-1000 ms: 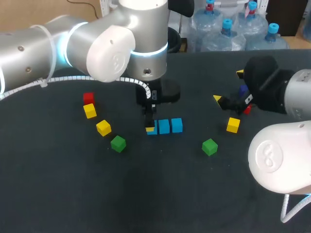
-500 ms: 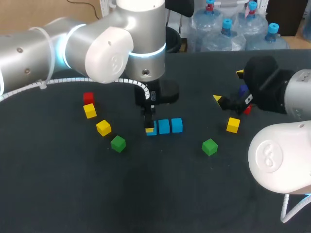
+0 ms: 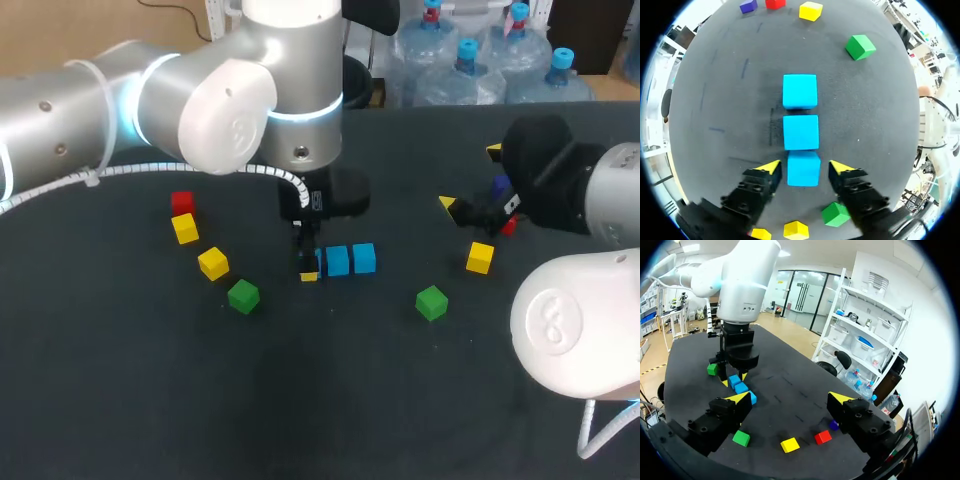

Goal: Place the blue cubes, place green cubes on the blue cubes, place the yellow cubes on the green cubes, then place the red cubes on the yellow cubes, and place purple cube on the red cubes.

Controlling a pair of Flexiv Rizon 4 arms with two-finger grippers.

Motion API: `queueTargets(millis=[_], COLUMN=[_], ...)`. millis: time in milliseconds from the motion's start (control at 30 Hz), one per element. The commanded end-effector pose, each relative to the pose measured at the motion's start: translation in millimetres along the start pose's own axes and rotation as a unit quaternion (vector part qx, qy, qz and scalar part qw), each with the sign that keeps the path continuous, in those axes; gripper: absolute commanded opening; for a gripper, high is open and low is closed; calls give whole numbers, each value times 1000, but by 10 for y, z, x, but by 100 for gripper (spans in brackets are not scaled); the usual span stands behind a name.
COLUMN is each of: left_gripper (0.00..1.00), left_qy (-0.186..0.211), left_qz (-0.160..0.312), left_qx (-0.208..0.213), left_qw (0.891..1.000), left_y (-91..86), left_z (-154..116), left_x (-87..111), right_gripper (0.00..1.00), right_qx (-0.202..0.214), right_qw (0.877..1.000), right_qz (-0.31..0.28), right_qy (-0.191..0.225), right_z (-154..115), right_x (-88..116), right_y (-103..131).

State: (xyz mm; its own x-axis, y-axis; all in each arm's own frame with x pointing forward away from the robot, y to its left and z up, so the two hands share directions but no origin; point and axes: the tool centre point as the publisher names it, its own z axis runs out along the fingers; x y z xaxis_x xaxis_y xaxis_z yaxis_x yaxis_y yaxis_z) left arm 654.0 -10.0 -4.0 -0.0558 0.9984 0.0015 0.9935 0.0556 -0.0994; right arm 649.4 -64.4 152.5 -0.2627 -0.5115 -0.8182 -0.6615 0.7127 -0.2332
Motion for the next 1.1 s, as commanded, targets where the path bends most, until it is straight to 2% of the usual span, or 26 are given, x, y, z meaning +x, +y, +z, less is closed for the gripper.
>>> queueTargets(millis=[33,233,267,367,400,433,567,1000,1033,1100], left_gripper=[100,100,97,61,46,41,0,1,5,20], left_qy=[1,3,3,3,3,2,0,0,0,0], left_qz=[1,-2,-3,-7,-8,-9,-10,-3,-3,-1], left_qx=[1,0,-1,-1,0,0,0,-1,-1,0], left_qw=[1000,1000,1000,1000,1000,1000,1000,1000,1000,1000], left_y=[31,39,41,50,52,53,54,50,47,43], left_z=[-10,-26,-29,-29,-27,-26,-24,-27,-26,-21], left_x=[-8,31,37,54,57,58,57,41,38,33], right_gripper=[100,100,100,100,100,100,100,100,100,100], right_qx=[-2,-2,-2,-2,-2,-2,-2,-2,-2,-2], right_qw=[1000,1000,1000,1000,1000,1000,1000,1000,1000,1000], right_qz=[0,0,0,0,0,0,0,0,0,0], right_qy=[-1,-1,-1,-1,-1,-1,-1,-1,-1,-1], right_z=[-3,-3,-3,-3,-3,-3,-3,-3,-3,-3], right_x=[5,5,5,5,5,5,5,5,5,5], right_y=[-9,-9,-9,-9,-9,-9,-9,-9,-9,-9])
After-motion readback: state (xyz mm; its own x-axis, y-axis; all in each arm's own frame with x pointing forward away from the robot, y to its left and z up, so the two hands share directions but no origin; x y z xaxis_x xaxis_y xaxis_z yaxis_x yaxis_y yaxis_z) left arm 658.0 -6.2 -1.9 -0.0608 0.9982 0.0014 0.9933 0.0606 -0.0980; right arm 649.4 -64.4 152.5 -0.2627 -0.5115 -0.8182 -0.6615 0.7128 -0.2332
